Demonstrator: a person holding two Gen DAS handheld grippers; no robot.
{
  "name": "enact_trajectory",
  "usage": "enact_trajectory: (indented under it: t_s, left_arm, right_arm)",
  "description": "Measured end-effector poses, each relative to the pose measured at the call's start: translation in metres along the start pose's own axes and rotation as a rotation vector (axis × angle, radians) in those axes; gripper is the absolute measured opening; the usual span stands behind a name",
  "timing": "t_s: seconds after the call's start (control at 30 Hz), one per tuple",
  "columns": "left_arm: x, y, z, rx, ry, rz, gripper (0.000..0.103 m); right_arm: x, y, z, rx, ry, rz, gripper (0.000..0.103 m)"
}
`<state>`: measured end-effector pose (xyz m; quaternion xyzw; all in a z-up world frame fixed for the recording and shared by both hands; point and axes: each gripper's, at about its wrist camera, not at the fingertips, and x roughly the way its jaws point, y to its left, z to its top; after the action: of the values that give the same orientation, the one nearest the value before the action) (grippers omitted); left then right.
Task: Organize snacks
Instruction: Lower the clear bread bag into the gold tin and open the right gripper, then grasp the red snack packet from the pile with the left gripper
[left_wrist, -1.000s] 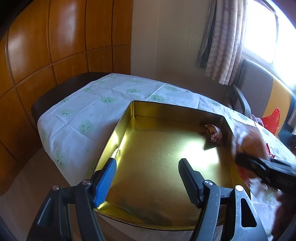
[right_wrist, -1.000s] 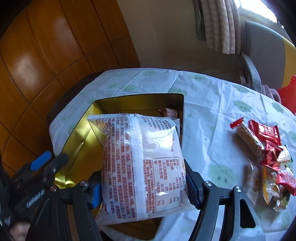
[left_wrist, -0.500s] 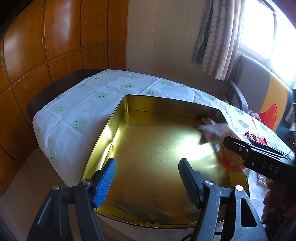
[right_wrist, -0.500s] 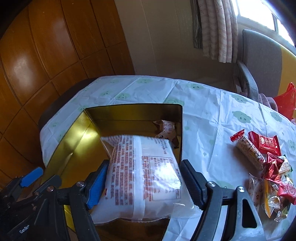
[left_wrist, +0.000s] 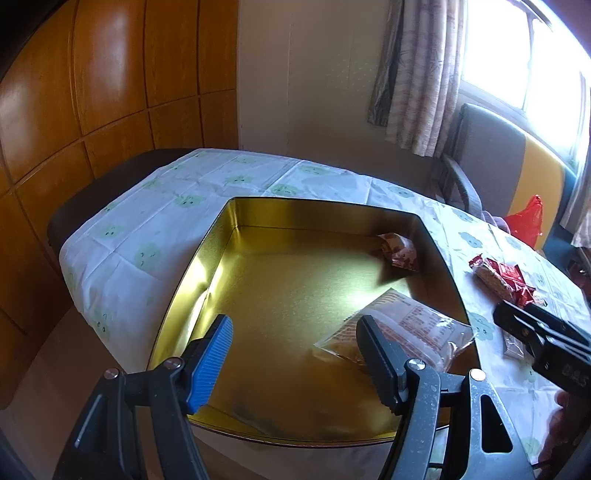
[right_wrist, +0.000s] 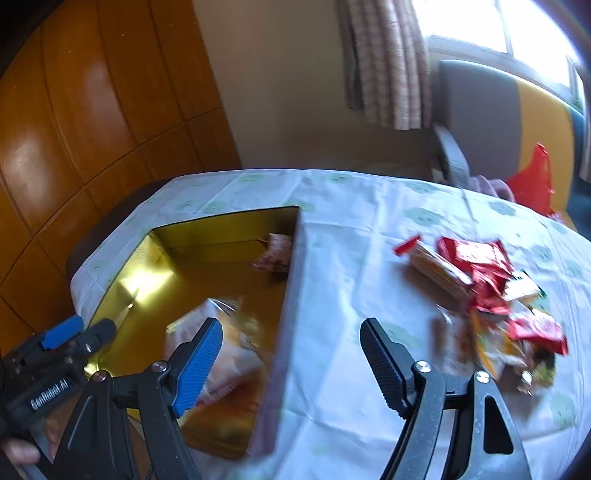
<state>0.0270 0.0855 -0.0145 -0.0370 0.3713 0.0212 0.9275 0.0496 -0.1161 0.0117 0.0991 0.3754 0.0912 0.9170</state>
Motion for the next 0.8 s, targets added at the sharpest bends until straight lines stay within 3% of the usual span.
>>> enact_trajectory:
  t_s: [0.8]
  left_arm:
    - [-0.014, -0.037, -0.007, 0.128, -0.02, -0.071, 0.07]
  right_arm:
    - [-0.031, -0.068, -0.058, 0.027, 0.051, -0.182, 0.079]
